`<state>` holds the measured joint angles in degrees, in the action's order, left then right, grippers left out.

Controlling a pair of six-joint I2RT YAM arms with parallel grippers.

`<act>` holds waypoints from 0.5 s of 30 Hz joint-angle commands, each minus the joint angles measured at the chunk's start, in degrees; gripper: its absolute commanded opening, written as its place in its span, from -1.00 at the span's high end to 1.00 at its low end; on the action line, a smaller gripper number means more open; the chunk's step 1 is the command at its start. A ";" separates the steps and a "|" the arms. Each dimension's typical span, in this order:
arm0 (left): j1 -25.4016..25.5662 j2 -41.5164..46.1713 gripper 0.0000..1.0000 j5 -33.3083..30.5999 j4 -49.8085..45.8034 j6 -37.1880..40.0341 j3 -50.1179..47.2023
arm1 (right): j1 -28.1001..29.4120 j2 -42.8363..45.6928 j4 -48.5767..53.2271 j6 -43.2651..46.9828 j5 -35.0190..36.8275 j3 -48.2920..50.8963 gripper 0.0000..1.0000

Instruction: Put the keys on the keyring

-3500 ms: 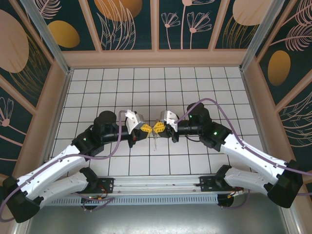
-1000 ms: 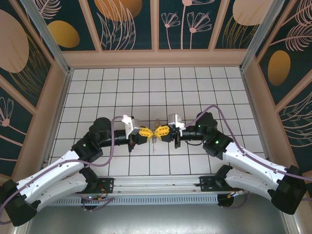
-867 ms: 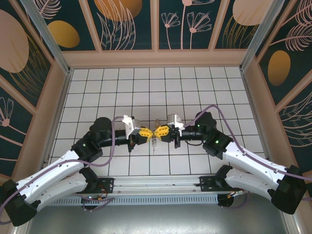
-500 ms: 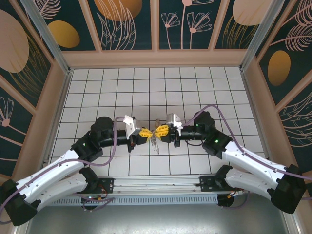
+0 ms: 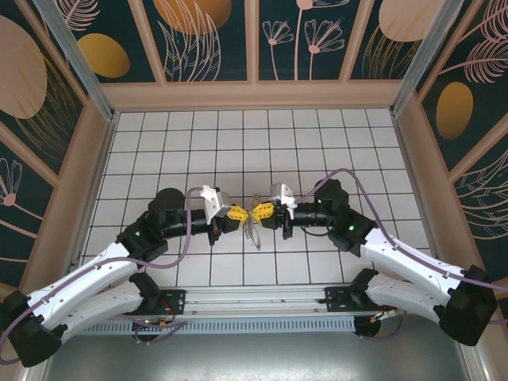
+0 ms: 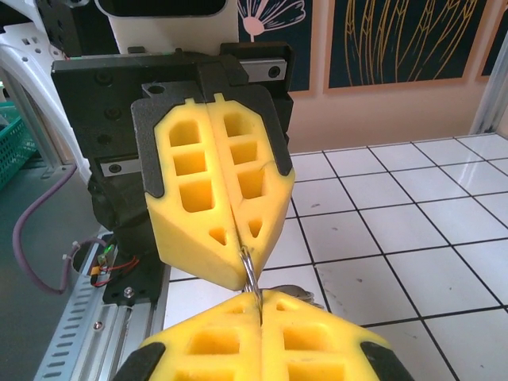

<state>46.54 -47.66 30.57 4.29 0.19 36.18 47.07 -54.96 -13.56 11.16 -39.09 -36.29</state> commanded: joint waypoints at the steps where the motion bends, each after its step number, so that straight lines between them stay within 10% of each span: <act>1: 0.74 -0.15 0.94 4.91 11.15 -3.29 -1.34 | 0.30 -0.85 -5.43 -2.36 -0.87 0.09 1.00; 15: 0.73 0.64 0.78 8.12 22.50 -8.54 -5.58 | 0.22 -0.90 -12.83 -7.37 -3.86 2.67 1.00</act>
<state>46.24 -47.46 33.10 19.18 -6.50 30.96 46.61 -55.16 -21.96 5.15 -42.13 -34.33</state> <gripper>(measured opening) 0.108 0.048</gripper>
